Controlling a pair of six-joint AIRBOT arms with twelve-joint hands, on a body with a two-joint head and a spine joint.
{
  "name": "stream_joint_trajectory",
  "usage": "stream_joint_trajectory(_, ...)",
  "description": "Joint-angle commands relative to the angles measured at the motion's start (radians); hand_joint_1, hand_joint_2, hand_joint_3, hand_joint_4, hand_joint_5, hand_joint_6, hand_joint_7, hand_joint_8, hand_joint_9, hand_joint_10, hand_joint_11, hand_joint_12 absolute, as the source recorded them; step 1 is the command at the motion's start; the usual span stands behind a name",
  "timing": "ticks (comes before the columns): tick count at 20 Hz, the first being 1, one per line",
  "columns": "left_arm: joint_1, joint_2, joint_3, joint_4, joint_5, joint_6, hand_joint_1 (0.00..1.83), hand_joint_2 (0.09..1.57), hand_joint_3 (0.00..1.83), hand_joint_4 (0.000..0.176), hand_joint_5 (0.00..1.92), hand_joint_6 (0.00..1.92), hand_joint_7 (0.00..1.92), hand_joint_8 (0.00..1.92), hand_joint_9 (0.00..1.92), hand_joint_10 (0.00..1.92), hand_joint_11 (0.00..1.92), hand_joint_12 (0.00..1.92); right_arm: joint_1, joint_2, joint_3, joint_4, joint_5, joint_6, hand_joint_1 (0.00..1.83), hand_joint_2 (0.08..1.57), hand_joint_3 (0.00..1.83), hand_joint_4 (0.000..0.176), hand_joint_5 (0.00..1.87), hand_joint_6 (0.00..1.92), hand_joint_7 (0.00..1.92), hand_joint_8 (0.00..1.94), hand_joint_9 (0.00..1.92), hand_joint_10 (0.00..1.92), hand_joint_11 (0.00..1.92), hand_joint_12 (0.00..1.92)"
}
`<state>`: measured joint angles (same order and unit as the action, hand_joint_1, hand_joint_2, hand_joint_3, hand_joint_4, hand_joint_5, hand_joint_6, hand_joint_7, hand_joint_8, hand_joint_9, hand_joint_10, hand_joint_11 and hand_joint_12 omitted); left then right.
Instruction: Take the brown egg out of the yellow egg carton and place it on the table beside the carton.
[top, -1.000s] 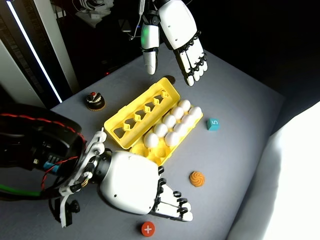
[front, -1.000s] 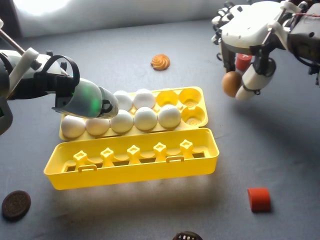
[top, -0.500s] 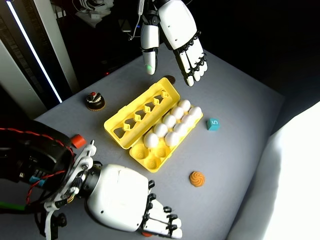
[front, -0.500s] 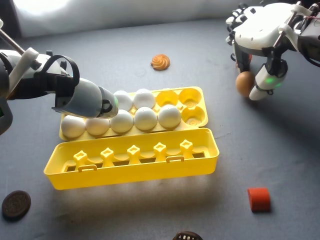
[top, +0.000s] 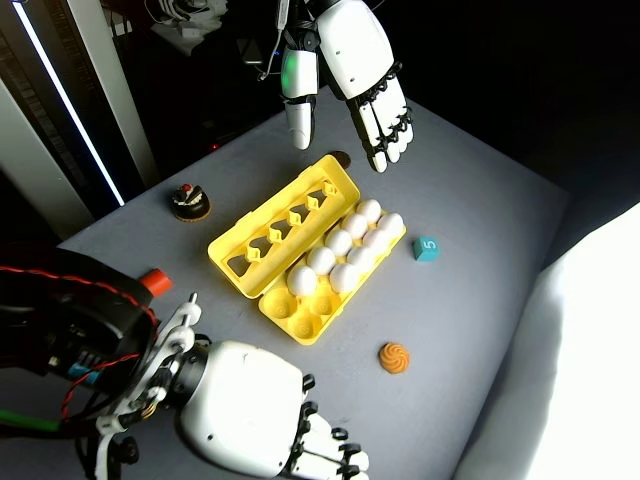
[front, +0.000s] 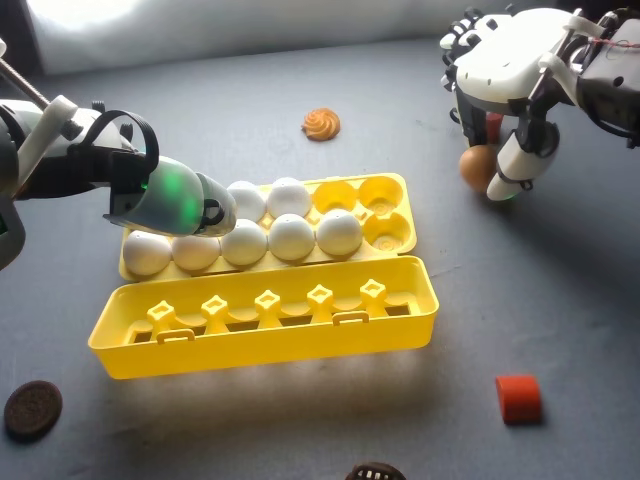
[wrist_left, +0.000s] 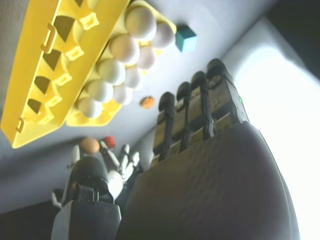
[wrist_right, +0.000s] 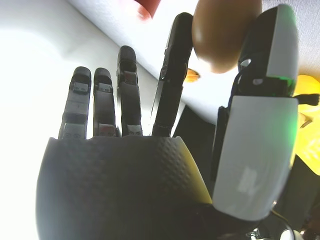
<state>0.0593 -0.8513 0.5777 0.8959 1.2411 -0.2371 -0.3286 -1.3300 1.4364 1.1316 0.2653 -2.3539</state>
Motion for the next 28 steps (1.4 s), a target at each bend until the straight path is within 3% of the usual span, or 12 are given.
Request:
stream_joint_trajectory(1,-0.006,0.000,0.003,0.079,-0.007,-0.002,0.00,1.17,0.00,0.000,0.13,0.01,0.08,0.01,0.05,0.01,0.05,0.03,0.008,0.003,0.009,-0.026,0.060,-0.006,1.13,0.95,0.00,0.176,1.49,0.04,0.39,0.01,0.05,0.01,0.00,0.00)
stream_joint_trajectory(8,-0.006,0.000,0.003,0.079,-0.007,-0.002,0.00,1.17,0.00,0.000,0.12,0.00,0.07,0.00,0.04,0.00,0.04,0.03,0.011,-0.016,0.016,-0.026,0.060,-0.003,1.12,0.95,0.00,0.176,1.49,0.04,0.37,0.00,0.05,0.01,0.00,0.00)
stream_joint_trajectory(14,-0.006,0.000,0.003,0.079,-0.007,-0.002,0.00,1.17,0.00,0.000,0.10,0.00,0.04,0.00,0.01,0.00,0.02,0.02,0.010,-0.027,0.020,-0.026,0.060,-0.003,1.12,0.95,0.00,0.176,1.48,0.03,0.24,0.00,0.01,0.00,0.00,0.00)
stream_joint_trajectory(15,-0.006,0.000,0.004,0.079,-0.007,-0.002,0.00,1.17,0.00,0.000,0.11,0.00,0.05,0.00,0.02,0.00,0.01,0.02,0.010,-0.028,0.021,-0.026,0.060,-0.004,1.06,0.81,0.00,0.176,1.17,0.00,0.24,0.00,0.01,0.00,0.00,0.00)
stream_joint_trajectory(16,-0.006,0.000,0.004,0.079,-0.007,-0.002,0.00,1.17,0.00,0.000,0.11,0.00,0.05,0.00,0.02,0.00,0.01,0.02,0.011,-0.028,0.021,-0.026,0.060,-0.004,1.06,0.81,0.00,0.176,1.17,0.00,0.24,0.00,0.01,0.00,0.00,0.00)
stream_joint_trajectory(17,-0.006,0.000,0.004,0.079,-0.007,-0.002,0.00,1.17,0.00,0.000,0.11,0.00,0.06,0.01,0.02,0.01,0.02,0.02,0.012,-0.028,0.021,-0.026,0.060,-0.004,1.08,0.80,0.00,0.159,1.14,0.00,0.20,0.00,0.00,0.00,0.00,0.00)
stream_joint_trajectory(19,-0.006,0.000,0.004,0.079,-0.007,-0.002,0.00,1.17,0.00,0.000,0.13,0.01,0.08,0.01,0.04,0.01,0.04,0.03,0.016,-0.027,0.021,-0.026,0.060,-0.004,1.08,0.79,0.00,0.159,1.13,0.00,0.18,0.00,0.00,0.00,0.00,0.00)
stream_joint_trajectory(20,-0.007,0.000,0.004,0.079,-0.007,-0.002,0.00,1.17,0.00,0.000,0.12,0.00,0.06,0.00,0.02,0.00,0.02,0.02,0.019,-0.027,0.021,-0.026,0.060,-0.004,1.08,0.79,0.00,0.134,1.13,0.00,0.19,0.01,0.00,0.00,0.00,0.00)
stream_joint_trajectory(22,-0.007,0.000,0.004,0.079,-0.007,-0.002,0.00,1.17,0.00,0.000,0.11,0.00,0.05,0.00,0.01,0.00,0.01,0.02,0.020,-0.026,0.021,-0.026,0.060,-0.005,1.07,0.79,0.00,0.144,1.10,0.00,0.19,0.00,0.00,0.00,0.00,0.00)
stream_joint_trajectory(24,-0.007,0.000,0.004,0.079,-0.007,-0.002,0.00,1.17,0.00,0.000,0.11,0.00,0.06,0.00,0.02,0.01,0.02,0.03,0.022,-0.025,0.021,-0.026,0.060,-0.005,1.09,0.77,0.00,0.141,1.08,0.00,0.22,0.01,0.00,0.00,0.00,0.00)
stream_joint_trajectory(27,-0.007,0.000,0.004,0.079,-0.007,-0.002,0.00,1.18,0.00,0.000,0.11,0.00,0.06,0.00,0.03,0.00,0.02,0.03,0.021,-0.025,0.021,-0.026,0.060,-0.006,1.05,0.76,0.00,0.173,1.07,0.00,0.22,0.01,0.00,0.00,0.00,0.00)
stream_joint_trajectory(28,-0.007,0.000,0.004,0.079,-0.007,-0.002,0.00,1.18,0.00,0.000,0.11,0.00,0.06,0.00,0.03,0.00,0.02,0.03,0.021,-0.025,0.021,-0.026,0.060,-0.006,1.05,0.76,0.00,0.173,1.07,0.00,0.22,0.01,0.00,0.00,0.00,0.00)
